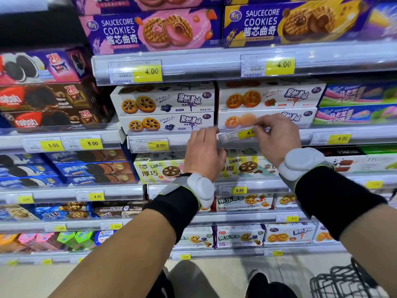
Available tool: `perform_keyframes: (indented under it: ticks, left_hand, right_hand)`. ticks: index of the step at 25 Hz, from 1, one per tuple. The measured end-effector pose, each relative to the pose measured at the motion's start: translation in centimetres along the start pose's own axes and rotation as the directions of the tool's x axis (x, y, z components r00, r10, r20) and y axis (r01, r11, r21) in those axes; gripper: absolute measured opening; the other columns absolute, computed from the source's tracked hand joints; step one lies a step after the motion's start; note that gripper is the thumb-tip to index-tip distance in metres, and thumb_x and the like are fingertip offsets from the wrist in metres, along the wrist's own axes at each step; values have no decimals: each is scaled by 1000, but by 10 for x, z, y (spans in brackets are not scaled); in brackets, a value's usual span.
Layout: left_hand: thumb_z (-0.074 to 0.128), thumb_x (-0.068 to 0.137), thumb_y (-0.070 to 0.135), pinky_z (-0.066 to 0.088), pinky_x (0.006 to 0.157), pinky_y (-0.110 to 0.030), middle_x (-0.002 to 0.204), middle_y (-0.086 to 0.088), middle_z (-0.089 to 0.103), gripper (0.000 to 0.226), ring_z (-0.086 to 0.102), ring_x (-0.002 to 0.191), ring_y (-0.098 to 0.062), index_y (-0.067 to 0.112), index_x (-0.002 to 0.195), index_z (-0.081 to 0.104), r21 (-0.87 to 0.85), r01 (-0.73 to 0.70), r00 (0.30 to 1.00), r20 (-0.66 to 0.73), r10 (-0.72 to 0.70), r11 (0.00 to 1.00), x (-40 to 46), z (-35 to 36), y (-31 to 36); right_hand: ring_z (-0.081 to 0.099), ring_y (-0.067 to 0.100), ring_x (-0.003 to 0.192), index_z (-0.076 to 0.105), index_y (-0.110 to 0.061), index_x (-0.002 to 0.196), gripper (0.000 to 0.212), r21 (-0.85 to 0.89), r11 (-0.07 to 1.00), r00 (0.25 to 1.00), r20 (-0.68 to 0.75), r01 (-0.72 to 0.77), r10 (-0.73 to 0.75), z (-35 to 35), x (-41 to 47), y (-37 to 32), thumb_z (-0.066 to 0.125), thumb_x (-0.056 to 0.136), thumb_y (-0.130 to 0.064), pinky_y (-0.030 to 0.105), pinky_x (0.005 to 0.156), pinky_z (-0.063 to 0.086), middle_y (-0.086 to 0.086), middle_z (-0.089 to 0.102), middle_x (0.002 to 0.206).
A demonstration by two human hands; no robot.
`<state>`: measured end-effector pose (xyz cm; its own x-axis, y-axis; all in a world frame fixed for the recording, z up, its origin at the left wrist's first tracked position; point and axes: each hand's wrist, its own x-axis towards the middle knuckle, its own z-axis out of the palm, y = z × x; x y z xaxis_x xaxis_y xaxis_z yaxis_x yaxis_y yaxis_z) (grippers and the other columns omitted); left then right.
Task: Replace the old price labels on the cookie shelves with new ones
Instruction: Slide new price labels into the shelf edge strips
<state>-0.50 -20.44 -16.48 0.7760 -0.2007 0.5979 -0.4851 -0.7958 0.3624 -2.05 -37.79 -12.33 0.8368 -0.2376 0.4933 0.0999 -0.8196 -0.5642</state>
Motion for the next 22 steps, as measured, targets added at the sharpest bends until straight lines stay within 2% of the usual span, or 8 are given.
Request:
perform_keyframes:
  ticks: [1, 3, 6, 13, 16, 22]
  left_hand:
    - [63, 78, 11, 42, 88, -40, 105, -14, 60, 39, 49, 98, -33, 6, 117, 57, 5, -8, 1000, 2, 8, 1000, 0, 0, 0]
    - [64, 77, 12, 43, 84, -40, 102, -13, 60, 35, 49, 96, -33, 10, 113, 62, 32, -29, 1000, 10, 29, 999, -1, 0, -1]
    - [66, 76, 14, 42, 80, -39, 99, -10, 61, 31, 48, 93, -33, 12, 107, 65, 60, -36, 999, 17, 35, 998, -2, 0, -1]
    - [64, 76, 13, 41, 88, -39, 110, -14, 55, 45, 46, 101, -32, 8, 120, 59, 58, -6, 999, 45, 4, 998, -1, -4, 2]
    - [64, 77, 12, 39, 91, -37, 113, -14, 51, 43, 45, 103, -31, 8, 119, 60, 59, -1, 997, 75, -4, 998, -1, -6, 2]
    - [65, 76, 13, 39, 88, -38, 109, -12, 53, 42, 45, 100, -32, 14, 118, 64, 64, -19, 997, 77, 14, 998, -2, -6, 2]
  right_hand:
    - [60, 31, 92, 71, -13, 102, 20, -29, 999, 1000, 4, 19, -19, 2, 0, -1, 56, 90, -17, 31, 79, 45, 13, 64, 104]
    - [61, 33, 90, 72, -13, 101, 20, -61, 996, 998, -3, 60, -60, 5, 1, -2, 55, 89, -15, 36, 80, 49, 13, 66, 101]
    - [61, 32, 88, 73, -14, 99, 19, -42, 995, 996, -10, 90, -90, 8, 1, -3, 56, 89, -13, 34, 79, 48, 13, 67, 97]
    - [60, 30, 87, 73, -19, 98, 18, -62, 991, 993, 0, 116, -116, 9, 3, 0, 59, 88, -12, 38, 80, 50, 10, 67, 93]
    - [61, 25, 83, 69, -16, 95, 14, -32, 995, 996, -12, 92, -93, 8, 1, 1, 60, 86, -10, 35, 75, 51, 4, 69, 89]
    - [59, 30, 86, 68, -13, 96, 13, -88, 995, 999, 18, 49, -47, 4, -5, 9, 57, 89, -12, 34, 74, 48, 9, 70, 90]
